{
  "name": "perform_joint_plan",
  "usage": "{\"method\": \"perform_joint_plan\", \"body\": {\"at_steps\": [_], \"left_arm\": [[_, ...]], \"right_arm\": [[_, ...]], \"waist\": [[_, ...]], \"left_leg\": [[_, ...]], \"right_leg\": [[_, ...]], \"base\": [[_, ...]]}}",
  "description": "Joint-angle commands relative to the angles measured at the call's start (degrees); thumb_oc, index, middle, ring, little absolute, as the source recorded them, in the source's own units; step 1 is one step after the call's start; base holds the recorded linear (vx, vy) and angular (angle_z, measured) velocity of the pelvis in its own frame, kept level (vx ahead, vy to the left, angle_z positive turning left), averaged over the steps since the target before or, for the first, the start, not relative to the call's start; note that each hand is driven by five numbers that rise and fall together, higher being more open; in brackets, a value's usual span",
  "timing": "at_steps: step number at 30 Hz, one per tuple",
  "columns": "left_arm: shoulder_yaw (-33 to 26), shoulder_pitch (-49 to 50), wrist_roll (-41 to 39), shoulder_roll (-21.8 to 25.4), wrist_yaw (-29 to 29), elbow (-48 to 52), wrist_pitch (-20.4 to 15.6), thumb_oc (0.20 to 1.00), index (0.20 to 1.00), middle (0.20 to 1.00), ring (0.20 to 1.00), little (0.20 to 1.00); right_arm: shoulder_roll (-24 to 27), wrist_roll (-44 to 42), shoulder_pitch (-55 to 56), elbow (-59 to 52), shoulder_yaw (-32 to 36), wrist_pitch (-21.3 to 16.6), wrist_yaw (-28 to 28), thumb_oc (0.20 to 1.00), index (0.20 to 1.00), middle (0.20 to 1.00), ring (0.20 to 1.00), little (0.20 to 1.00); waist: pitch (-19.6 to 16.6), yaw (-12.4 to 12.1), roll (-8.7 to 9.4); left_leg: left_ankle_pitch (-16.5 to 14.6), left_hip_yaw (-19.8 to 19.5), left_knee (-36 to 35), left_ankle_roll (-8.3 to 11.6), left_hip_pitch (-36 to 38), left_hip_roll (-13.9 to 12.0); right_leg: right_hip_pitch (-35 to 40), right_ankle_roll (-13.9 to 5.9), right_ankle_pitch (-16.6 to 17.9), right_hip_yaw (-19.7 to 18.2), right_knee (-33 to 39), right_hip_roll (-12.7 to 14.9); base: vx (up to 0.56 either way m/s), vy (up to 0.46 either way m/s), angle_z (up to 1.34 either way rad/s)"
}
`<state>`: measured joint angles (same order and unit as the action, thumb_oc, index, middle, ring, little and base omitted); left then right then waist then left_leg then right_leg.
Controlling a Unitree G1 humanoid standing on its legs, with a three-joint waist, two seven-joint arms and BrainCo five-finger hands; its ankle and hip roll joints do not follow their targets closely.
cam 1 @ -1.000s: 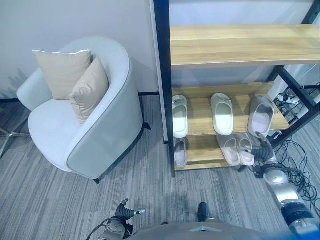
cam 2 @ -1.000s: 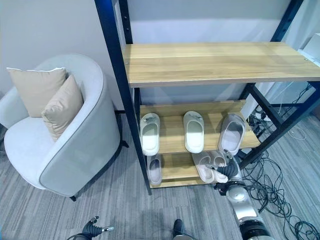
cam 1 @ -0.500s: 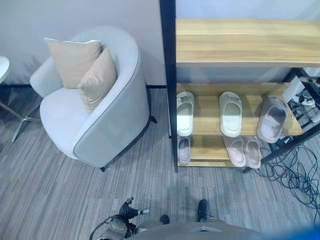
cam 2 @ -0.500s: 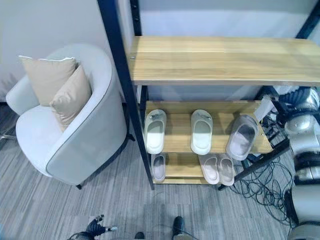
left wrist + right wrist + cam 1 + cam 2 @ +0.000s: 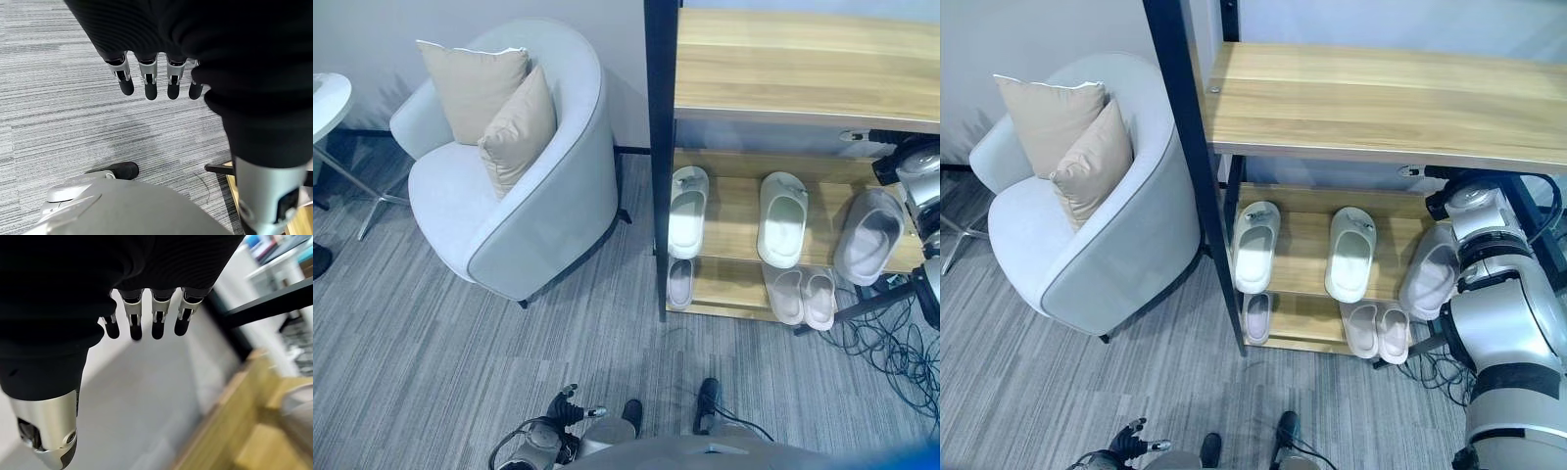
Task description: Arrange the slippers neatly on the shoe rack.
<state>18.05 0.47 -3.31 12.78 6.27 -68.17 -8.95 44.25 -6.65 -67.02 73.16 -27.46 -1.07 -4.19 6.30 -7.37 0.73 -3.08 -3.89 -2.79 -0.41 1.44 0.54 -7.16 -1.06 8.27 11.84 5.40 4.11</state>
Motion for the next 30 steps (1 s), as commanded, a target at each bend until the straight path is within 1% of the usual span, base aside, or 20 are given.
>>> {"method": "perform_joint_plan", "body": {"at_steps": [1,2,3,4,8,11,14,17,23,26,28,30], "left_arm": [[-2.6,-0.9,-2.1,-1.3,2.1,0.3,-0.3,1.000,1.000,1.000,1.000,1.000],[-4.2,-0.6,-1.8,-1.6,2.9,-0.4,-0.2,1.000,1.000,1.000,1.000,1.000],[-4.8,-0.3,-1.4,-2.0,3.7,-0.5,-0.5,1.000,1.000,1.000,1.000,1.000],[-4.1,-0.3,-0.5,-2.3,4.7,-0.2,-1.2,1.000,1.000,1.000,1.000,1.000],[-2.4,-1.5,0.7,-1.8,5.2,0.2,-1.2,1.000,1.000,1.000,1.000,1.000],[-2.3,-1.7,0.8,-1.7,5.2,0.0,-1.1,1.000,1.000,1.000,1.000,1.000],[-2.2,-1.8,1.0,-1.5,6.4,0.3,-1.2,1.000,1.000,1.000,1.000,1.000],[-2.5,-1.2,0.6,-1.4,6.6,0.2,-1.2,1.000,1.000,1.000,1.000,1.000],[-3.0,0.1,1.0,-1.9,6.5,0.2,-1.2,1.000,1.000,1.000,1.000,1.000],[-3.3,0.3,0.8,-2.1,6.4,0.4,-1.2,1.000,1.000,1.000,1.000,1.000],[-3.9,0.7,0.8,-2.4,6.2,0.5,-1.3,1.000,1.000,1.000,1.000,1.000],[-4.2,1.0,0.8,-2.6,6.0,0.6,-1.3,1.000,1.000,1.000,1.000,1.000]], "right_arm": [[-9.4,7.6,42.5,-41.7,7.5,-6.0,-6.5,1.000,1.000,1.000,1.000,1.000],[-10.9,11.6,48.5,-45.0,9.3,-6.5,-6.9,1.000,1.000,1.000,1.000,1.000],[-12.3,15.6,52.2,-45.0,10.0,-6.7,-7.6,1.000,1.000,1.000,1.000,1.000],[-14.1,19.6,53.4,-40.8,10.9,-6.6,-9.9,1.000,1.000,1.000,1.000,1.000],[-16.0,18.4,51.8,-33.2,10.5,-6.3,-11.7,1.000,1.000,1.000,1.000,1.000],[-15.9,19.1,51.8,-31.6,10.0,-6.1,-12.4,1.000,1.000,1.000,1.000,1.000],[-16.1,19.3,51.7,-31.5,10.8,-6.7,-14.9,1.000,1.000,1.000,1.000,1.000],[-16.4,18.0,52.6,-34.1,11.6,-7.5,-15.3,1.000,1.000,1.000,1.000,1.000],[-16.6,18.7,56.5,-40.8,13.9,-8.5,-16.2,1.000,1.000,1.000,1.000,1.000],[-16.6,18.3,58.0,-44.9,15.7,-9.1,-16.7,1.000,1.000,1.000,1.000,1.000],[-16.6,19.1,60.8,-50.2,18.7,-9.5,-17.7,1.000,1.000,1.000,1.000,1.000],[-16.3,19.5,61.3,-51.8,20.1,-9.5,-18.4,1.000,1.000,1.000,1.000,1.000]], "waist": [[2.0,3.9,1.81],[2.2,4.6,1.40],[2.4,4.7,1.17],[2.5,4.1,1.08],[2.7,3.3,1.29],[2.9,3.1,1.33],[3.6,3.0,1.18],[3.6,3.0,1.17],[2.8,3.6,1.11],[2.6,3.9,1.05],[2.4,4.3,1.08],[2.3,4.4,1.11]], "left_leg": [[0.0,-1.7,-0.6,1.49,-0.9,0.2],[-0.1,-1.5,-0.6,1.29,-1.3,0.3],[-0.2,-1.5,-0.5,1.13,-1.3,0.3],[-0.4,-1.9,-0.4,0.96,-1.6,0.4],[0.1,-2.7,-0.9,1.01,-2.3,0.5],[0.2,-2.9,-1.1,1.05,-2.3,0.4],[0.5,-2.8,-1.3,1.13,-2.4,0.4],[0.3,-2.8,-1.4,1.12,-1.8,0.3],[-0.2,-2.9,-1.7,1.16,0.0,0.1],[-0.1,-2.9,-1.9,1.16,0.1,0.1],[-0.1,-2.9,-2.1,1.14,0.0,0.1],[-0.1,-2.8,-2.2,1.12,0.0,0.0]], "right_leg": [[9.6,-4.73,-11.4,-3.2,-1.1,-0.1],[9.1,-4.80,-11.4,-3.4,-1.2,0.0],[9.2,-4.81,-11.5,-3.4,-1.3,0.0],[9.1,-4.75,-11.7,-2.8,-1.2,0.2],[8.8,-4.70,-11.5,-1.8,-0.6,0.4],[8.8,-4.70,-11.5,-1.6,-0.4,0.4],[8.5,-4.75,-11.4,-1.7,-0.4,0.3],[9.1,-4.53,-11.7,-1.9,-0.4,0.0],[10.7,-4.45,-12.3,-1.7,-0.4,-0.2],[10.8,-4.45,-12.3,-1.6,-0.4,-0.2],[10.5,-4.50,-12.3,-1.6,-0.4,-0.3],[10.3,-4.53,-12.3,-1.5,-0.4,-0.3]], "base": [[-0.12,0.119,-0.01],[-0.08,0.096,0.10],[0.00,0.009,-0.23],[0.00,-0.023,-0.69],[0.00,-0.023,-0.17],[0.00,-0.009,0.10],[-0.01,-0.010,0.16],[0.01,-0.008,0.02],[0.03,-0.002,0.04],[0.00,0.001,0.01],[0.00,0.000,0.00],[0.00,0.001,-0.02]]}}
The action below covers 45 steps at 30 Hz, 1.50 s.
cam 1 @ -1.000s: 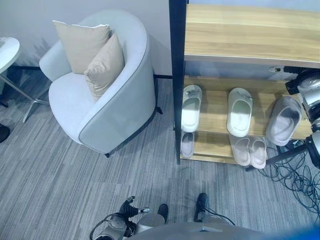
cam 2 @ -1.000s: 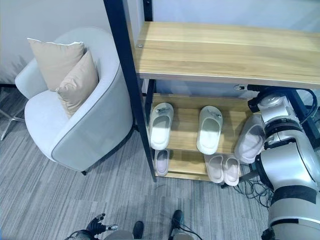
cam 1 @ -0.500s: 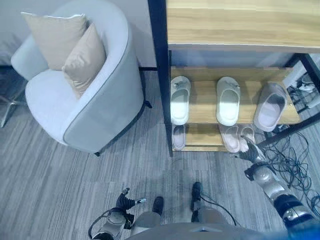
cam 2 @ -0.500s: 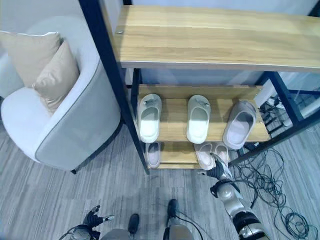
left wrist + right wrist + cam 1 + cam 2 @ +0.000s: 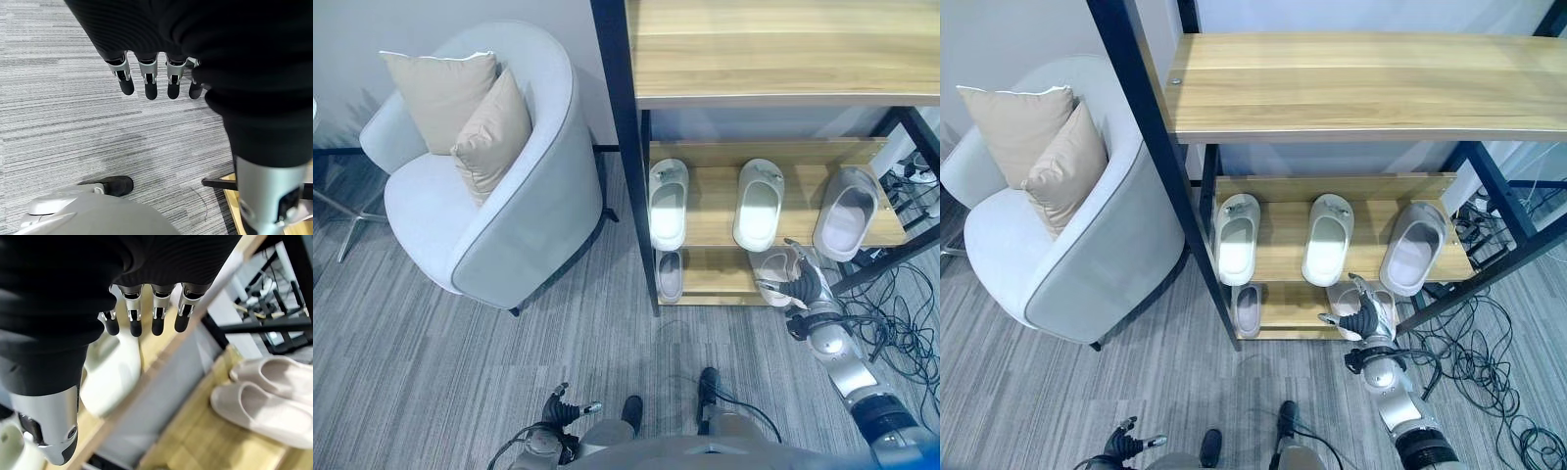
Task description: Arrange the slippers neatly on the shoe rack.
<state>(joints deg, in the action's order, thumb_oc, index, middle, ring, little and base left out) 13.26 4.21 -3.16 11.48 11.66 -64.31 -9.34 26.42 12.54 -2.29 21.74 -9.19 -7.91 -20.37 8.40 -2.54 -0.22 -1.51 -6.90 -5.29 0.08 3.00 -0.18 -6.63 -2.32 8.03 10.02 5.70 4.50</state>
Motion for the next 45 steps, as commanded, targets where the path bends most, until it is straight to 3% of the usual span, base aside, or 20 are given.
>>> {"method": "perform_joint_plan", "body": {"at_steps": [1,4,9,12,18,22,36,45], "left_arm": [[0.5,-2.6,0.7,-1.3,0.6,-3.4,-0.9,1.000,1.000,1.000,1.000,1.000],[0.6,-2.5,1.1,-1.3,0.3,-3.5,-1.0,1.000,1.000,1.000,1.000,1.000],[2.4,-2.6,2.0,-0.1,0.4,-3.1,-1.3,1.000,1.000,1.000,1.000,1.000],[3.0,-3.0,1.5,0.0,0.7,-3.0,-1.4,1.000,1.000,1.000,1.000,1.000],[4.4,-4.0,-0.4,0.0,1.1,-3.7,-1.6,1.000,1.000,1.000,1.000,1.000],[4.5,-4.0,-0.8,-0.3,1.1,-4.1,-1.6,1.000,1.000,1.000,1.000,1.000],[6.2,-6.0,-0.8,-0.4,2.6,-2.2,-2.5,1.000,1.000,1.000,1.000,1.000],[7.1,-7.6,-1.3,0.0,3.8,-2.1,-3.0,1.000,1.000,1.000,1.000,1.000]], "right_arm": [[1.8,0.8,-3.3,-1.1,2.3,-2.5,-2.6,1.000,1.000,1.000,1.000,1.000],[2.5,1.9,-4.0,-0.4,3.0,-2.5,-3.6,1.000,1.000,1.000,1.000,1.000],[7.4,1.1,-14.5,12.5,1.7,-1.0,-6.5,1.000,1.000,1.000,1.000,1.000],[9.4,0.9,-18.1,13.0,0.8,-0.1,-7.0,1.000,1.000,1.000,1.000,1.000],[9.7,-3.6,-25.9,21.5,-3.3,0.5,-5.3,1.000,1.000,1.000,1.000,1.000],[9.9,-3.3,-26.8,21.5,-4.5,0.8,-4.9,1.000,1.000,1.000,1.000,1.000],[12.2,4.7,-33.4,20.2,-5.9,3.3,-11.2,1.000,1.000,1.000,1.000,1.000],[14.0,5.5,-39.9,24.3,-8.2,4.4,-14.2,1.000,1.000,1.000,1.000,1.000]], "waist": [[0.2,-0.5,2.05],[0.2,-0.6,2.04],[0.3,-2.4,2.05],[0.8,-2.8,1.95],[1.3,-3.6,1.80],[1.5,-3.6,1.69],[3.0,-4.3,1.59],[3.8,-4.8,1.68]], "left_leg": [[-1.6,0.2,0.3,0.61,-1.6,0.8],[-1.6,0.3,0.3,0.59,-1.7,0.8],[-1.4,-0.1,0.3,0.73,-2.4,1.0],[-1.1,-0.2,0.3,0.84,-3.0,1.0],[-0.2,-0.6,0.3,1.13,-5.1,1.1],[0.0,-0.7,0.3,1.22,-5.8,1.1],[1.2,-1.2,0.3,1.54,-9.4,1.2],[2.1,-1.5,0.3,2.10,-12.2,1.4]], "right_leg": [[9.7,-3.28,-12.0,0.2,-0.7,-0.7],[9.6,-3.40,-12.0,0.2,-0.7,-0.7],[9.3,-3.49,-12.0,0.6,-0.7,-0.7],[8.7,-3.59,-11.8,0.6,-0.7,-0.6],[6.9,-3.67,-11.4,1.0,-0.7,-0.5],[6.3,-3.63,-11.3,1.2,-0.7,-0.5],[2.9,-3.87,-10.7,1.7,-0.7,-0.3],[0.5,-4.10,-10.2,2.3,-0.7,-0.1]], "base": [[0.01,0.002,-0.03],[0.00,0.000,0.00],[0.01,-0.001,0.00],[0.01,0.001,0.03],[0.00,-0.001,0.01],[0.00,0.000,0.06],[0.00,-0.001,0.02],[0.00,0.002,0.02]]}}
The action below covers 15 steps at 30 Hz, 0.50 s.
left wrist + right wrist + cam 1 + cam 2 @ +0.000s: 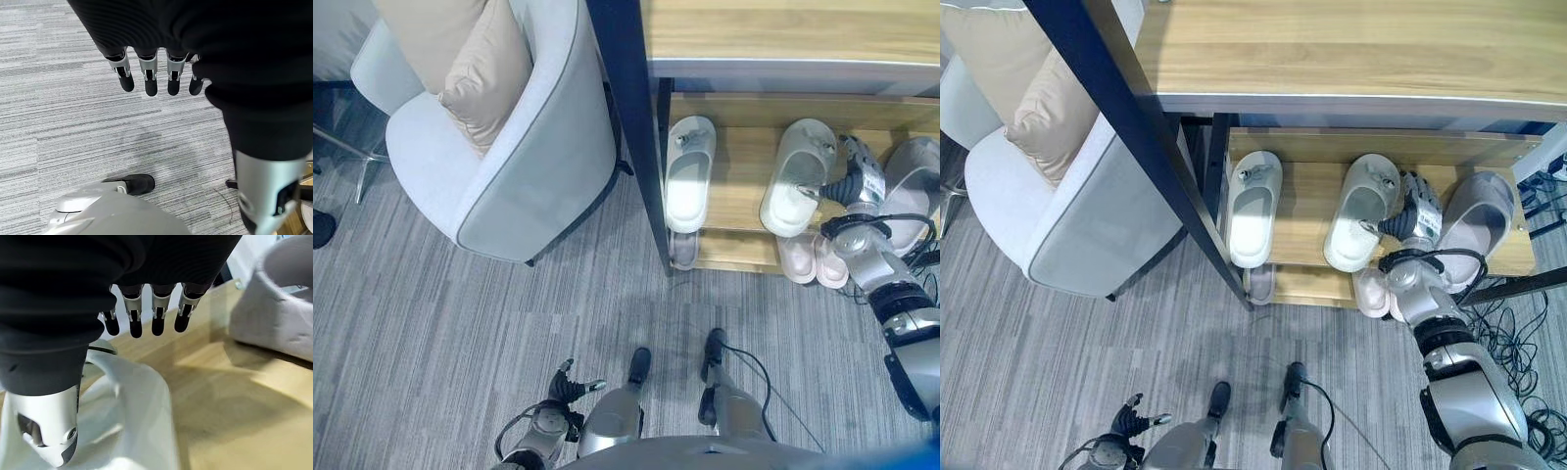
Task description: Arrange the slippers neatly on the shoe rack.
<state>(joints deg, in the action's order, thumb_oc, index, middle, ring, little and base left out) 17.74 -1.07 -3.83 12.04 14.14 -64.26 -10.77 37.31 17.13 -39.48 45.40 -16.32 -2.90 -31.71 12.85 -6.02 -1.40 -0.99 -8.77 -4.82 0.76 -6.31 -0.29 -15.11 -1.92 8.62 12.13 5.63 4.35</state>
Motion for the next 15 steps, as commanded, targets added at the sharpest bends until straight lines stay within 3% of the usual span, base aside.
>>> {"method": "perform_joint_plan", "body": {"at_steps": [1,6,7,8,9,15], "left_arm": [[2.7,-2.4,-0.7,-0.6,1.4,-2.2,-1.6,1.000,1.000,1.000,1.000,1.000],[3.3,-2.9,-1.7,-0.6,1.8,-2.1,-1.9,1.000,1.000,1.000,1.000,1.000],[3.4,-3.1,-2.0,-0.6,1.8,-2.2,-1.9,1.000,1.000,1.000,1.000,1.000],[3.4,-3.1,-2.0,-0.6,1.7,-2.3,-1.9,1.000,1.000,1.000,1.000,1.000],[3.4,-3.0,-2.1,-0.6,1.8,-2.4,-1.9,1.000,1.000,1.000,1.000,1.000],[3.6,-3.0,-2.0,-0.8,2.0,-2.1,-1.8,1.000,1.000,1.000,1.000,1.000]], "right_arm": [[3.2,0.9,-3.2,0.8,-1.2,-0.6,-3.1,1.000,1.000,1.000,1.000,1.000],[2.2,-1.2,-4.6,4.5,-2.8,-0.8,-2.1,1.000,1.000,1.000,1.000,1.000],[1.5,-1.5,-5.0,5.7,-3.7,-0.9,-1.3,0.900,0.900,0.900,0.900,0.900],[1.4,-1.5,-5.1,6.0,-4.1,-0.8,-1.0,0.602,0.602,0.602,0.602,0.602],[0.9,-1.3,-5.3,6.7,-5.0,-0.7,-0.3,0.200,0.200,0.200,0.200,0.200],[-0.5,1.6,-4.8,6.9,-6.8,0.2,-0.9,0.200,0.200,0.200,0.200,0.200]], "waist": [[-0.6,-1.4,2.90],[-0.4,-1.9,3.06],[-0.3,-2.1,3.17],[-0.3,-2.2,3.24],[-0.2,-2.4,3.39],[0.2,-2.7,3.61]], "left_leg": [[1.7,0.3,-0.2,1.48,-3.1,1.5],[1.9,-0.2,-0.2,1.72,-3.9,1.7],[1.9,-0.3,-0.2,1.79,-4.1,1.7],[1.9,-0.3,-0.2,1.82,-4.2,1.7],[2.0,-0.4,-0.2,1.86,-4.2,1.7],[1.9,-0.6,-0.2,1.82,-3.8,1.8]], "right_leg": [[8.9,-4.52,-10.7,0.3,-0.6,0.0],[8.4,-4.61,-10.6,1.0,-0.6,0.3],[8.3,-4.59,-10.6,1.2,-0.6,0.3],[8.4,-4.58,-10.6,1.2,-0.6,0.3],[8.4,-4.59,-10.6,1.4,-0.6,0.3],[9.0,-4.60,-10.6,1.8,-0.6,0.4]], "base": [[0.01,0.011,0.08],[0.00,0.006,0.04],[0.00,0.011,0.11],[-0.01,0.006,0.09],[0.00,0.000,0.00],[-0.01,0.010,0.03]]}}
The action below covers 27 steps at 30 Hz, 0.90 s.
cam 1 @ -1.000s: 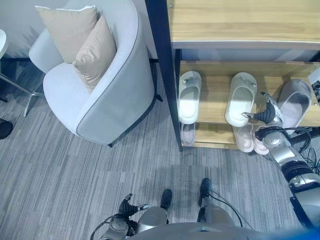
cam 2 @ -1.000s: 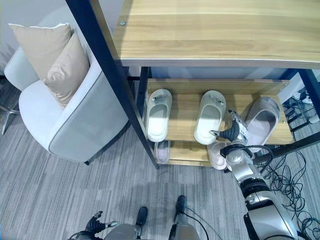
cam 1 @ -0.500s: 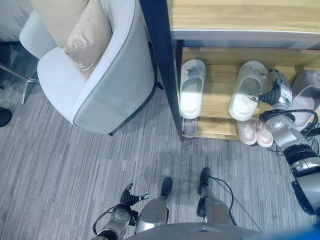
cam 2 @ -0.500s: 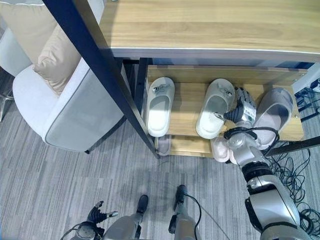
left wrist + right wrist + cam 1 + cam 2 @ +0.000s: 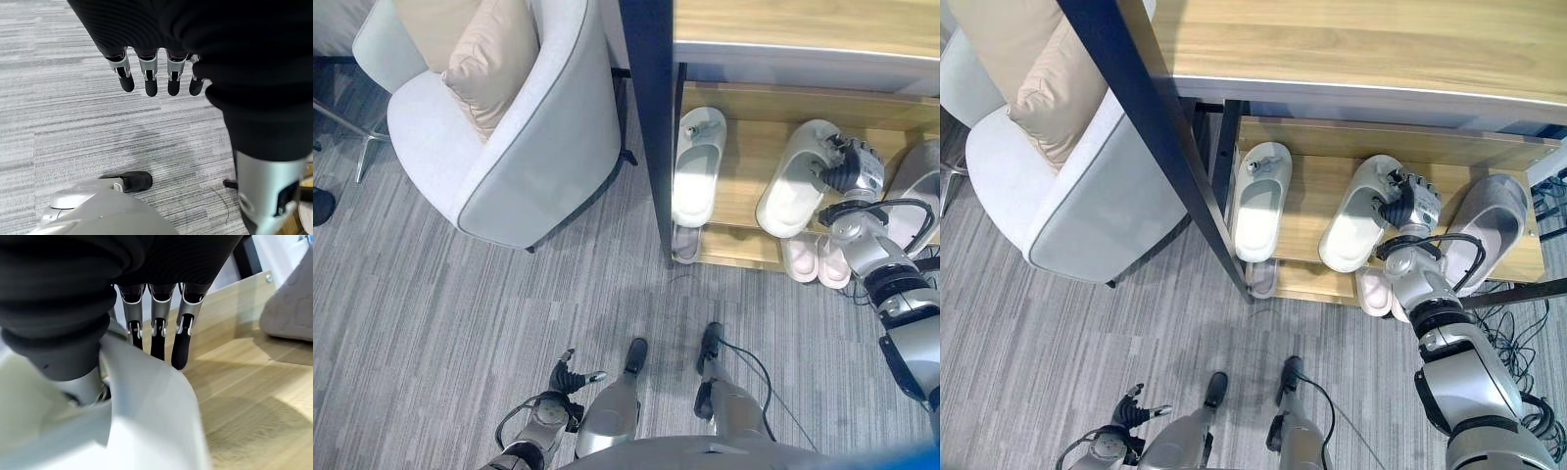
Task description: Arrange the slippers neatly on the shoe rack.
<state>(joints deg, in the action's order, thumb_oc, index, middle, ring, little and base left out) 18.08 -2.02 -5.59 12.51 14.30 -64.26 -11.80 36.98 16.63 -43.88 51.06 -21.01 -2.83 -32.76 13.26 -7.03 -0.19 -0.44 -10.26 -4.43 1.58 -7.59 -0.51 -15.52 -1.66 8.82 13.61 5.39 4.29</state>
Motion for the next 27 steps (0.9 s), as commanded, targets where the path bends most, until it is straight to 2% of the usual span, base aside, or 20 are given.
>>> {"method": "perform_joint_plan", "body": {"at_steps": [1,10,15,26,27], "left_arm": [[3.2,-2.0,-0.2,-1.3,1.9,-2.0,-0.7,1.000,1.000,1.000,1.000,1.000],[3.4,-2.6,1.6,-2.1,3.0,-1.7,-0.7,1.000,1.000,1.000,1.000,1.000],[3.0,-2.6,2.0,-2.6,3.0,-1.8,-0.4,1.000,1.000,1.000,1.000,1.000],[3.3,-3.2,1.5,-2.6,3.0,-2.0,-0.6,1.000,1.000,1.000,1.000,1.000],[2.6,-6.3,0.1,-2.2,3.2,-3.1,-1.0,1.000,1.000,1.000,1.000,1.000]], "right_arm": [[-0.2,2.6,-0.1,1.0,-2.1,0.3,-0.1,0.200,0.200,0.200,0.200,0.200],[0.6,7.1,2.9,-3.2,0.6,1.3,-5.0,0.200,0.200,0.200,0.200,0.200],[0.8,10.0,4.1,-9.1,1.5,1.9,-5.3,0.200,0.200,0.200,0.200,0.200],[0.4,9.6,1.8,-9.5,1.2,2.0,-5.6,0.200,0.200,0.200,0.200,0.200],[0.7,9.7,0.3,-11.3,0.2,2.0,-4.4,0.200,0.200,0.200,0.200,0.200]], "waist": [[-0.2,-1.6,2.38],[0.2,-1.6,2.04],[0.1,-1.6,2.28],[0.1,-2.5,3.23],[0.0,-1.7,3.55]], "left_leg": [[1.4,0.8,-0.6,0.99,-2.5,2.0],[1.4,0.4,-0.6,0.83,-2.7,2.3],[1.2,0.5,-0.6,0.67,-2.5,2.4],[1.4,-0.5,-0.6,0.77,-3.7,2.8],[1.3,-0.2,-0.6,0.83,-3.9,2.8]], "right_leg": [[9.5,-4.85,-10.8,0.3,-0.4,0.4],[9.3,-5.05,-10.6,0.6,-0.4,0.8],[9.5,-5.10,-10.6,0.6,-0.4,1.0],[8.7,-5.25,-10.4,1.6,-0.4,1.3],[8.5,-5.34,-10.4,1.5,-0.4,1.3]], "base": [[-0.02,0.021,0.05],[-0.03,0.026,0.06],[0.00,0.004,0.01],[0.00,0.006,0.02],[0.00,0.026,0.08]]}}
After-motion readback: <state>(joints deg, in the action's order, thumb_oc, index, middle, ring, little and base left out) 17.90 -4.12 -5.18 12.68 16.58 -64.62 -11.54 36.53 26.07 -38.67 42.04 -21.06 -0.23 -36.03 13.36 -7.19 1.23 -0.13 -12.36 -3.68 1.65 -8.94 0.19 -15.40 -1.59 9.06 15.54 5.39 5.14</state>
